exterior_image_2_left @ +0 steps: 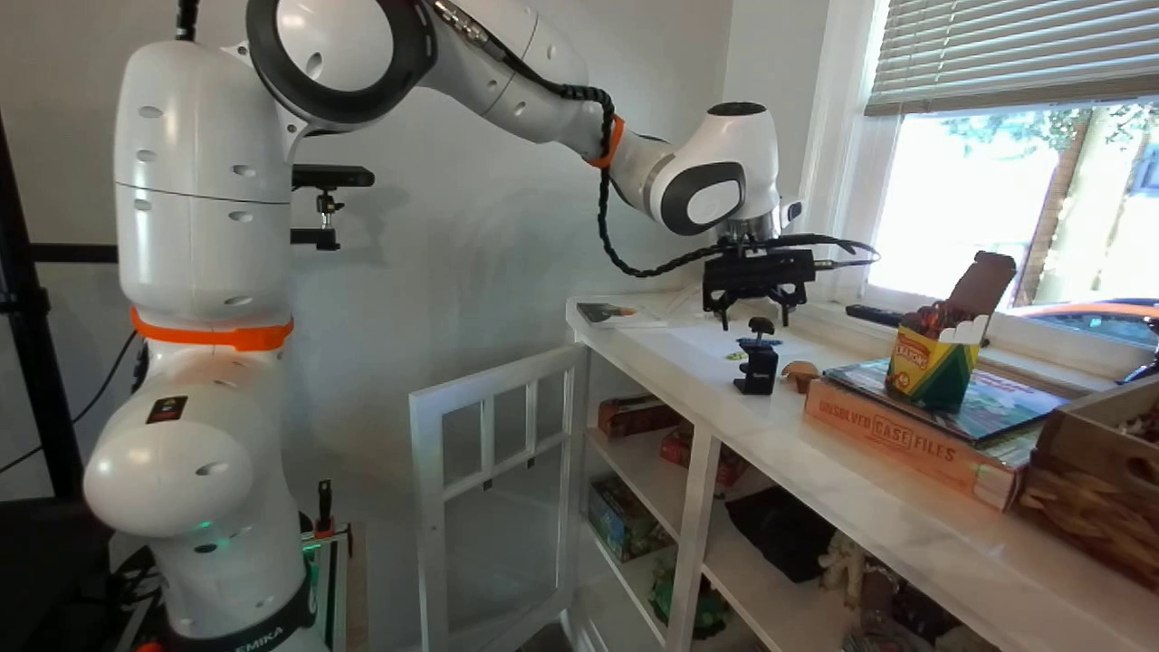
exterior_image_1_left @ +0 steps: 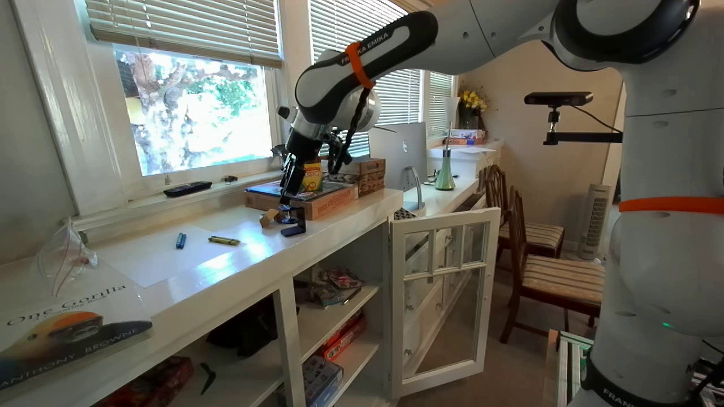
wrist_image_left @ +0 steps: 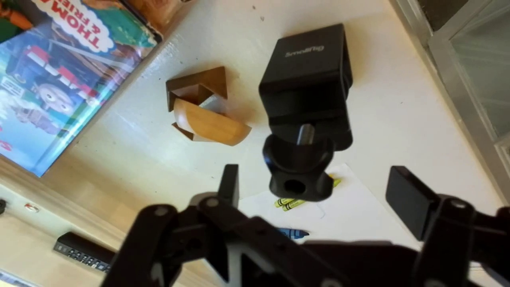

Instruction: Turn the black object to the right continuously

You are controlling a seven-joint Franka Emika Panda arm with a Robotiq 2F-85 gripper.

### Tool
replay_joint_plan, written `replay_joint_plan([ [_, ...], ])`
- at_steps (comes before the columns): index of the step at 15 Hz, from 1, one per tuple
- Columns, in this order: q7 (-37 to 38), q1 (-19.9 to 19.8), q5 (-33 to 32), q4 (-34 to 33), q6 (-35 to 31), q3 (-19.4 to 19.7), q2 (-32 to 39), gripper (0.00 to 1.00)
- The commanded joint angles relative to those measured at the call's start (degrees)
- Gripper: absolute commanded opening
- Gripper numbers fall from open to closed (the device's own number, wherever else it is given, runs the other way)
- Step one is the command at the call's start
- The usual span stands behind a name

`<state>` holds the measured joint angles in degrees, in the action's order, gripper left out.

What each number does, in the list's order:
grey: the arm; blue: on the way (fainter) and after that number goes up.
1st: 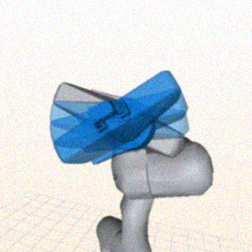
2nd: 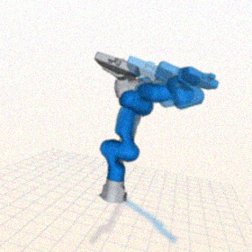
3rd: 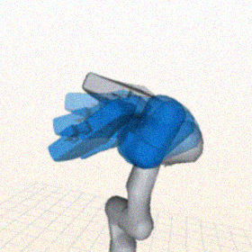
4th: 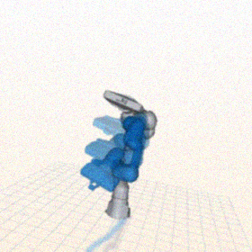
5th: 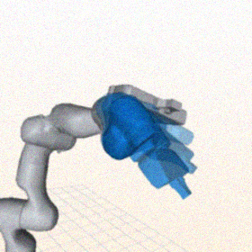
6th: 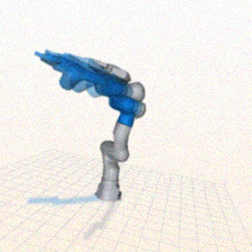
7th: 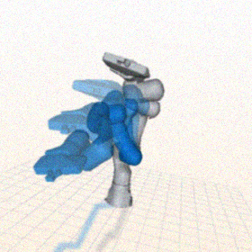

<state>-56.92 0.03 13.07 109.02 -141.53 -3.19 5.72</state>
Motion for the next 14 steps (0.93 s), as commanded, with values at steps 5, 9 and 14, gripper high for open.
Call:
replay_joint_plan([
  [5, 0.2, -0.4, -1.8, -0.6, 2.0, 0.3, -0.3, 0.34],
  [9, 1.6, -0.2, -3.4, -0.9, 1.8, 0.5, 0.0, 0.14],
  [14, 6.8, 0.0, -6.9, -0.9, 1.2, 0.9, 0.4, 0.14],
])
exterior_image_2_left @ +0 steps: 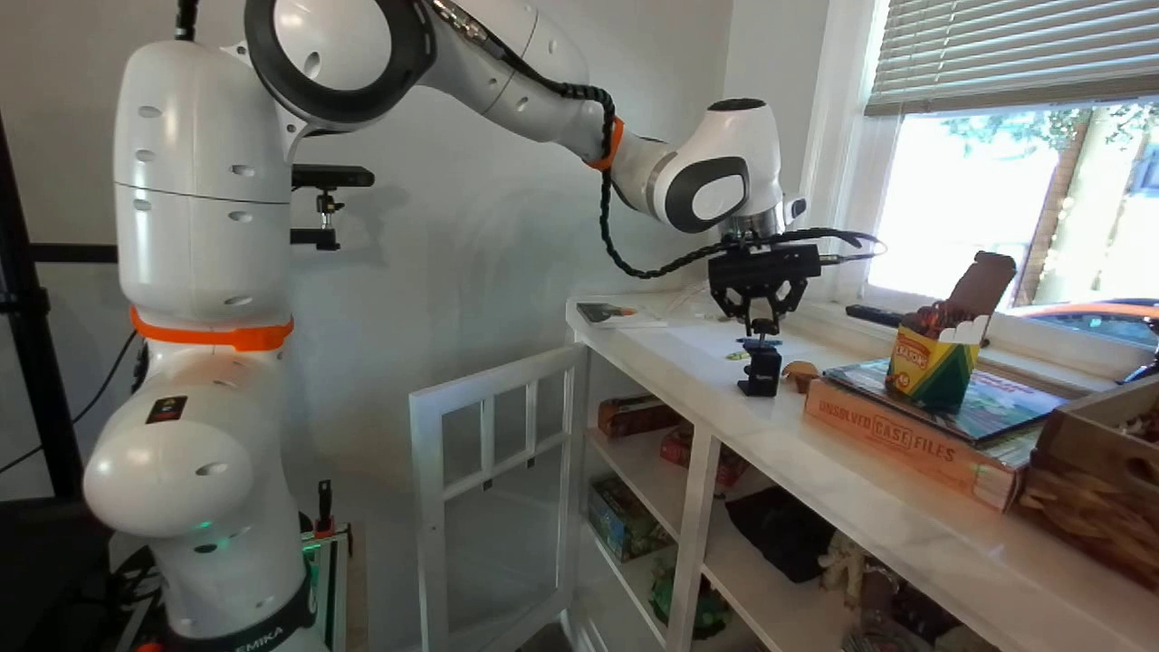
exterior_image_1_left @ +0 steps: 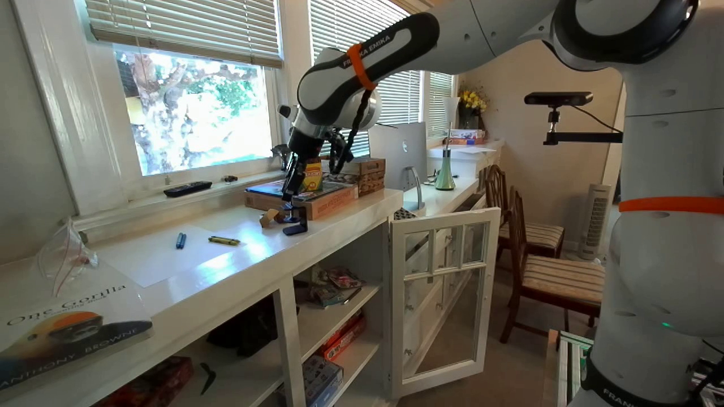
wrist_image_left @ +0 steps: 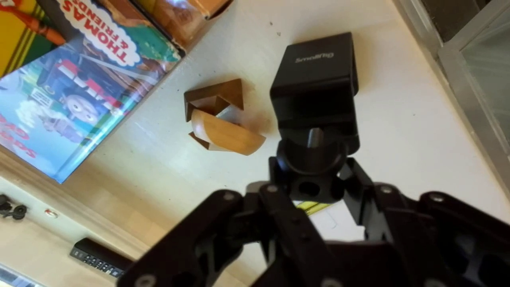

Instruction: Turn the black object to the right continuously

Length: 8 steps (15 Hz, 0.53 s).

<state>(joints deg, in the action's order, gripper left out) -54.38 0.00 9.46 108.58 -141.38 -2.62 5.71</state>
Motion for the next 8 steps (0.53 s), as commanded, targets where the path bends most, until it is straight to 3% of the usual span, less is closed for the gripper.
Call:
replay_joint_plan([
  [1, 7.0, 0.2, -4.4, -0.5, 0.6, 0.5, 0.7, 0.14],
  [8, 23.2, 0.5, -8.4, -1.2, -1.7, 0.3, 2.2, 0.14],
])
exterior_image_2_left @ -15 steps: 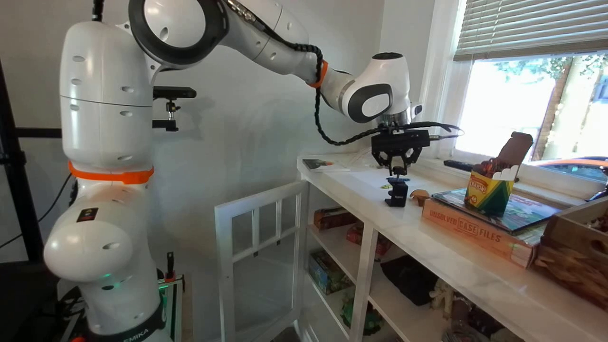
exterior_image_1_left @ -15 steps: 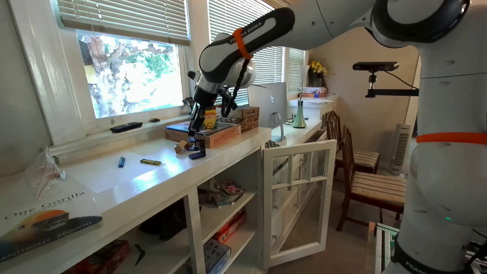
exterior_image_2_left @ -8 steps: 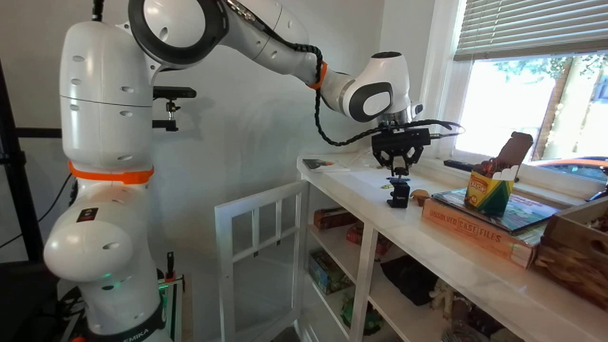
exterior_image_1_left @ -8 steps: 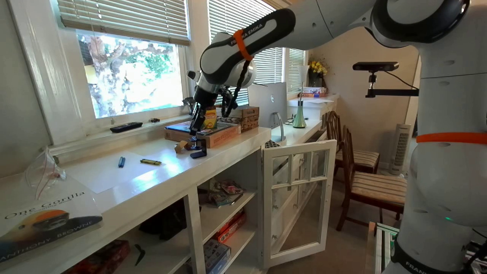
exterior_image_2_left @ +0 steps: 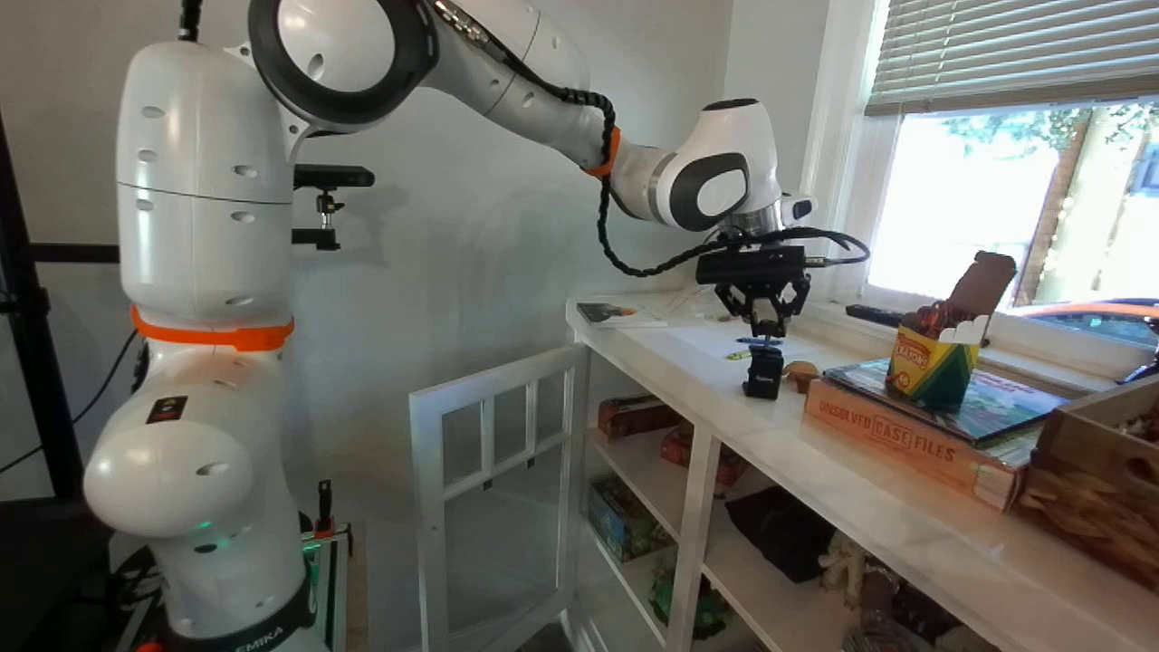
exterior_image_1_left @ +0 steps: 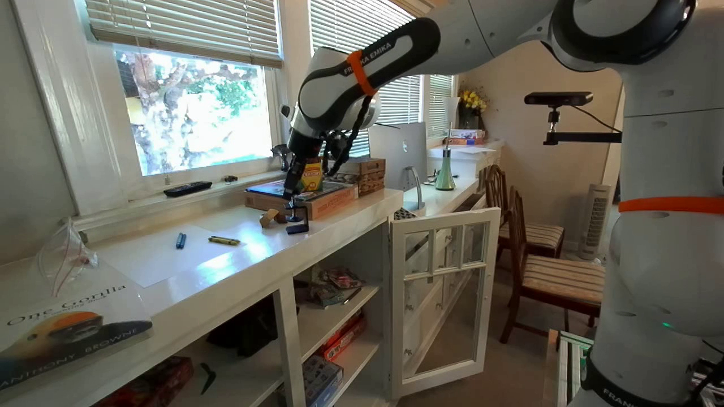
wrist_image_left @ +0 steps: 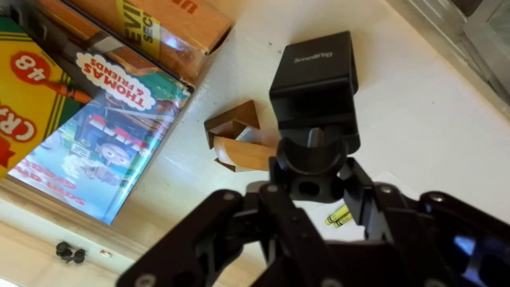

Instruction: Turn the black object to the right continuously

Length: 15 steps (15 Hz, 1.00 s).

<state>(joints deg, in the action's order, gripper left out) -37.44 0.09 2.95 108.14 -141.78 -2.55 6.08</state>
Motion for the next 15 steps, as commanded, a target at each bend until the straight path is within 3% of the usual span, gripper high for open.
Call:
replay_joint_plan([
  [1, 8.5, 0.5, -2.5, -0.9, -1.6, 0.3, 2.1, 0.14],
  [10, 32.1, 2.3, -13.9, -3.9, 1.0, 1.1, 4.4, 0.14],
  [15, 37.9, 2.8, -14.3, -5.5, 3.8, 0.9, 5.2, 0.14],
])
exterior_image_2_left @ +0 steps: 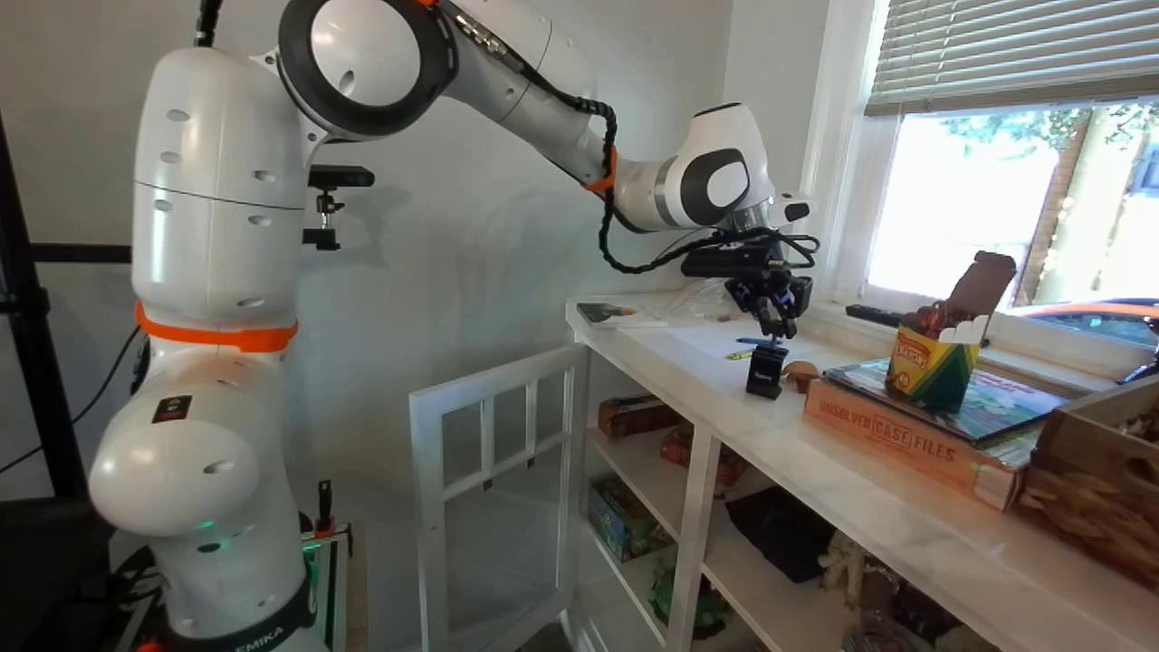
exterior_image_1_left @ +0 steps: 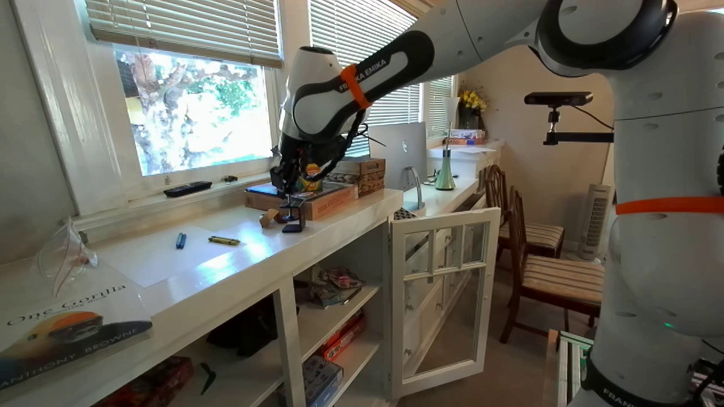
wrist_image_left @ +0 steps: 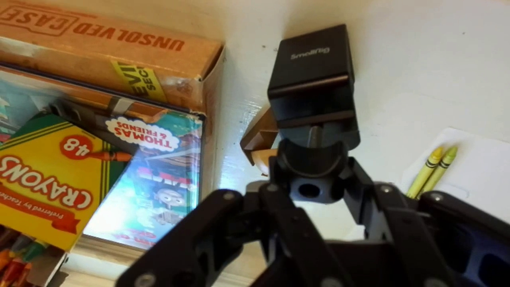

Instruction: Turn the black object to the right continuously

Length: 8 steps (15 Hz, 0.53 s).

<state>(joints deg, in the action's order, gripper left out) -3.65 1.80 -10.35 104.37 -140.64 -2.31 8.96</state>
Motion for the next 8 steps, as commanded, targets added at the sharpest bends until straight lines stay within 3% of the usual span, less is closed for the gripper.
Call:
replay_joint_plan([
  [1, 4.8, 1.1, -0.7, -2.2, 3.2, 0.6, 2.6, 0.14],
  [8, 8.5, 1.3, 0.3, -4.4, 6.7, 0.4, 3.6, 0.14],
])
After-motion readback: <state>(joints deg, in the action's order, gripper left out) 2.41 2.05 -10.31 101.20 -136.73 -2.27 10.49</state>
